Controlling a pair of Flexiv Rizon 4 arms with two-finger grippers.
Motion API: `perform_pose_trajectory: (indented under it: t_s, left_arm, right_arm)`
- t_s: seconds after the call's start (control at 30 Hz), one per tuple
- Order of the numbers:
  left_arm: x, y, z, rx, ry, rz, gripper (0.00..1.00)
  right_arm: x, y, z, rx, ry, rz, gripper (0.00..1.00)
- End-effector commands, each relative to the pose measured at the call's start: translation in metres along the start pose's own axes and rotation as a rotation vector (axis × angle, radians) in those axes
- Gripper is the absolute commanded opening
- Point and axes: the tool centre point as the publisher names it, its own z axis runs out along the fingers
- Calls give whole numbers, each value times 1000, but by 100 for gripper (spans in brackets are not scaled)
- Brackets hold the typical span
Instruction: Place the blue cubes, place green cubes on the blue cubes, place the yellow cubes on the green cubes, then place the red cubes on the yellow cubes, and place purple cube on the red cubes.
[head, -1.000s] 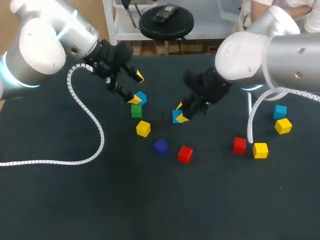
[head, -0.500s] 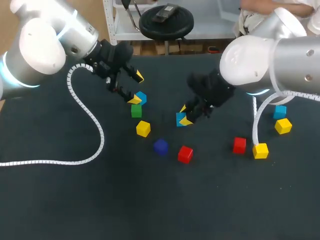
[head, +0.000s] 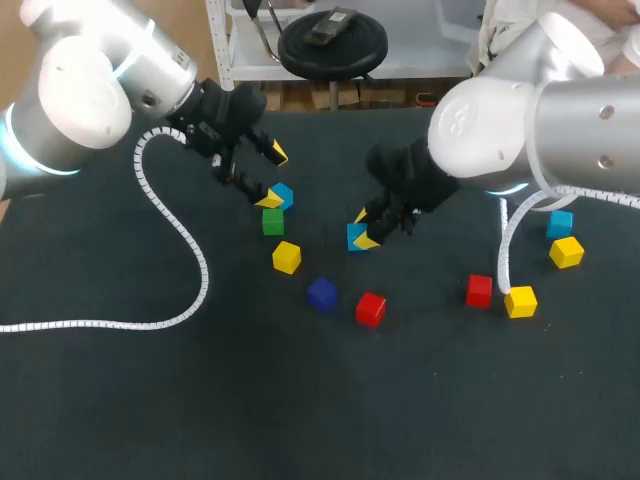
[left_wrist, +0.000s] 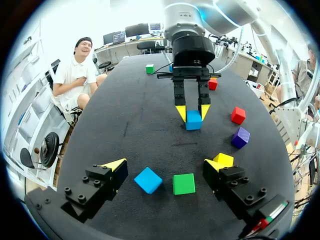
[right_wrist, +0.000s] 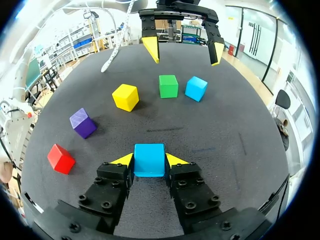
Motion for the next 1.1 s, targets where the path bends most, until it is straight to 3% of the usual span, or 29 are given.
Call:
perform_pose_trajectory:
  t_s: [0.03,0.4,1.1]
  left_arm:
    - [1,1,0,2,0,1,100]
    - [1,1,0,2,0,1,100]
    - [1,1,0,2,0,1,100]
  right_arm:
    - [1,2,0,9,3,5,0]
    - [3,1,-2,77,-2,35,0]
    - [4,-1,0,58,13,43,0]
